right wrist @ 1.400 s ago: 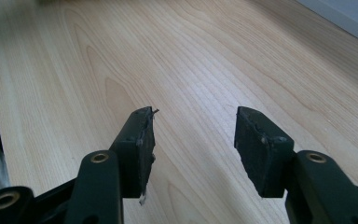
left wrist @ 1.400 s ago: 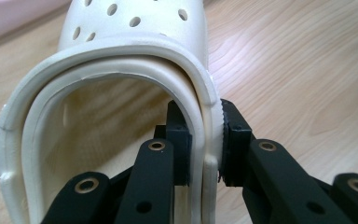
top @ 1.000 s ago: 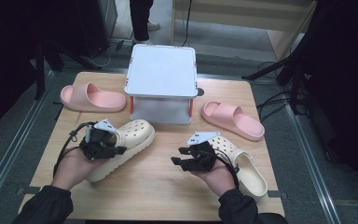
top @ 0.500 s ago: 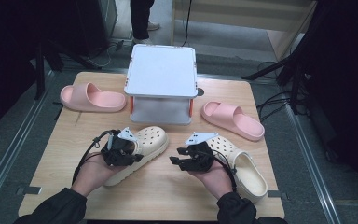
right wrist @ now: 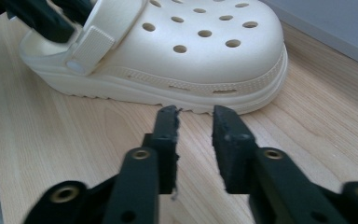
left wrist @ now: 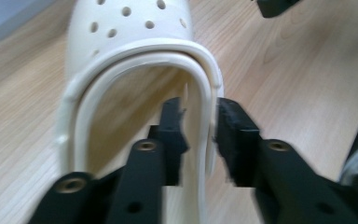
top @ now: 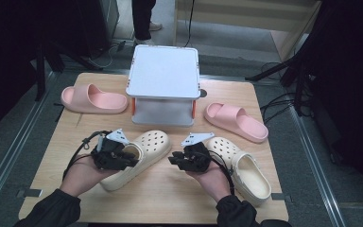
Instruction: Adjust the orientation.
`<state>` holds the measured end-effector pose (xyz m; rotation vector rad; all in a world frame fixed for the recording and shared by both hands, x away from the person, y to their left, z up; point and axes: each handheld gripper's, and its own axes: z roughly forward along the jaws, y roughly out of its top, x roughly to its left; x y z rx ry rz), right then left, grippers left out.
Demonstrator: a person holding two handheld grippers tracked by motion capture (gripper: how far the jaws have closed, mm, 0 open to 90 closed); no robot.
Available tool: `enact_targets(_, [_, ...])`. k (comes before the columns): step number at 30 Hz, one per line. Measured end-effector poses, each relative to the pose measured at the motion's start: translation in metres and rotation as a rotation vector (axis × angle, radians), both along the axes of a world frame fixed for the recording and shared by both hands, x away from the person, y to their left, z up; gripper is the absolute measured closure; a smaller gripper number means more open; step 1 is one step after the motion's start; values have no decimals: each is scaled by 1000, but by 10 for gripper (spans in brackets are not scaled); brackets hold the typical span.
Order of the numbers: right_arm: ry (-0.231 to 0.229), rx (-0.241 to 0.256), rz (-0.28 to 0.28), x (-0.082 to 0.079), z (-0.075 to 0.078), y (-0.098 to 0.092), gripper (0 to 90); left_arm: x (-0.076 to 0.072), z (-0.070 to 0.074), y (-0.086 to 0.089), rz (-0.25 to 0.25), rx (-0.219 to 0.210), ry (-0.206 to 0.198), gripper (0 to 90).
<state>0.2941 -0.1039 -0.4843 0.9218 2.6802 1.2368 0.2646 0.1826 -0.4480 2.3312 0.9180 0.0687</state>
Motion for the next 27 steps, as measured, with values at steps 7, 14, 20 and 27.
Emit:
enact_targets(7, [19,-8,-7,1,0,7,847,0,13,27,44,-12,5,859])
enact_targets(14, [28,-24,16,-1,-4,20,900,15,-5,60,161,-22,14,895])
enact_targets(20, [49,-49,41,2,-17,42,900,38,-35,80,250,-22,66,894])
enact_targets(27, [55,-60,44,9,-25,51,900,47,-51,73,222,-59,136,894])
